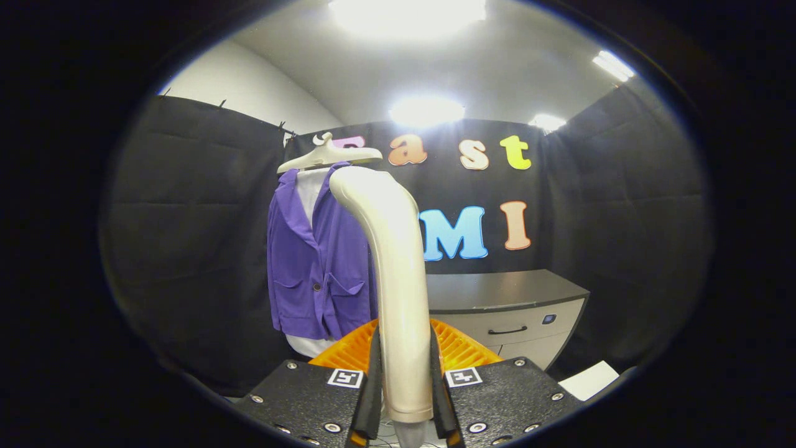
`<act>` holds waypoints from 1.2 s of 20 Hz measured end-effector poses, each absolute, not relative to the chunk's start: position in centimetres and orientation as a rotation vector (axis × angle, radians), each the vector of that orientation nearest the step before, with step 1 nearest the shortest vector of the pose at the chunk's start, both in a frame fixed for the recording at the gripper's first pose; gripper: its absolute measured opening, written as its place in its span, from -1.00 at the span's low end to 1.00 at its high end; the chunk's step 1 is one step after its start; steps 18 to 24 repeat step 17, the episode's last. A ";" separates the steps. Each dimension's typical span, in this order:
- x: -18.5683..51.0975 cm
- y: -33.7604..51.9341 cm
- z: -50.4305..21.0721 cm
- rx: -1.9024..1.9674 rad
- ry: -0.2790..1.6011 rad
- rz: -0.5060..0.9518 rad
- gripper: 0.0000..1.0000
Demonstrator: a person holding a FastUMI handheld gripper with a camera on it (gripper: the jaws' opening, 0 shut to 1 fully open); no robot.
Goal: Iron the clothes twice with a garment steamer, once on the left side and once on the right side.
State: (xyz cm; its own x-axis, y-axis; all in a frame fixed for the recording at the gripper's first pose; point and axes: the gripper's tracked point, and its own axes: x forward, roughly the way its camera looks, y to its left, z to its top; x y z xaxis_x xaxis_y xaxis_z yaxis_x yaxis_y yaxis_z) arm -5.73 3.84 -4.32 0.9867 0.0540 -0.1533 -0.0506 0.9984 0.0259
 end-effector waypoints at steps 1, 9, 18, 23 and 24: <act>-6.2 4.2 -4.0 0.033 0.147 0.046 -0.33; -8.5 7.8 -2.1 0.053 0.042 0.040 -0.33; -8.7 9.7 -2.5 0.031 0.042 0.029 -0.32; -8.7 9.7 -2.5 0.031 0.042 0.029 -0.32; -8.7 9.7 -2.5 0.031 0.042 0.029 -0.32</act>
